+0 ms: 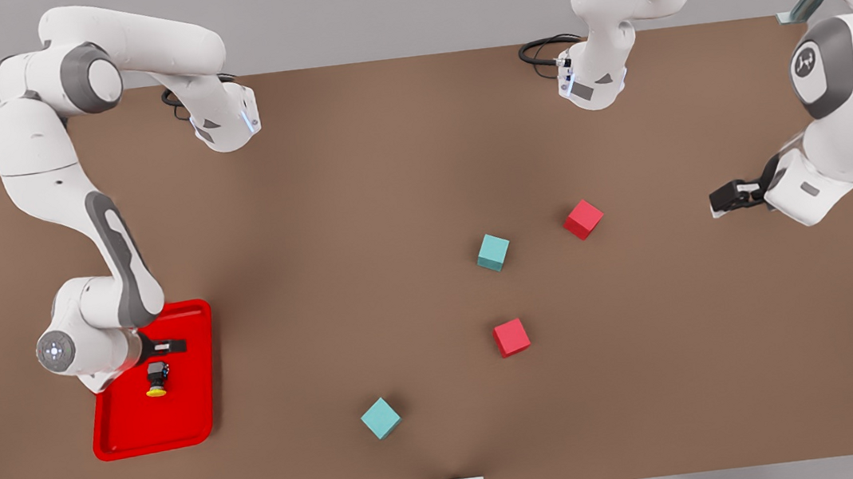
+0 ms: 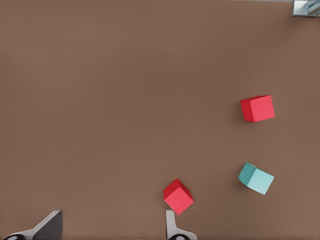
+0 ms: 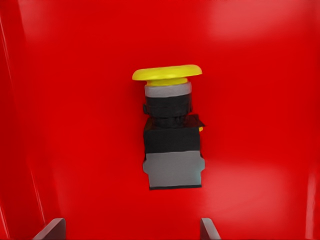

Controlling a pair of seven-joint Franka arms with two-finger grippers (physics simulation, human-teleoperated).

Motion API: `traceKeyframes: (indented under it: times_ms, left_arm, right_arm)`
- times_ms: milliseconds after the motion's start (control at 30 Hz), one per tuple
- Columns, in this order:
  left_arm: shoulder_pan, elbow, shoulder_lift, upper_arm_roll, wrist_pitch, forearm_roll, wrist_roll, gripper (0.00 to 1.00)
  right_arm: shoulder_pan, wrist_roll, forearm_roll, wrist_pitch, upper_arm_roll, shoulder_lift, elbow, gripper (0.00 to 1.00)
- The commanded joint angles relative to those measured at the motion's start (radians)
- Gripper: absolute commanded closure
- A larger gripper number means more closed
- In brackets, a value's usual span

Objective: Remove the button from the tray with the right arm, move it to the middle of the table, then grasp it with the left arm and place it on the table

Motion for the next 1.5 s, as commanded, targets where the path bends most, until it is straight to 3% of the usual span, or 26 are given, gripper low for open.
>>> traceKeyframes:
  times_ms: [0, 333, 900, 1467]
  left_arm:
    - [-0.001, 0.0, 0.0, 0.0, 0.008, 0.002, -0.001, 0.0]
    - [-0.001, 0.0, 0.006, 0.0, 0.008, 0.002, -0.001, 0.0]
    - [-0.007, 0.0, 0.006, 0.0, -0.001, 0.003, -0.001, 0.0]
    - [-0.007, 0.0, 0.006, 0.0, -0.001, 0.003, -0.001, 0.0]
  right_arm:
    - [-0.012, -0.032, 0.0, 0.123, -0.001, -0.003, -0.007, 0.0]
    - [-0.009, 0.005, 0.0, 0.115, -0.046, 0.01, -0.044, 0.0]
    - [0.001, 0.005, 0.003, 0.102, -0.041, 0.027, -0.03, 0.0]
    - [0.05, -0.087, 0.009, 0.114, -0.041, 0.128, 0.191, 0.0]
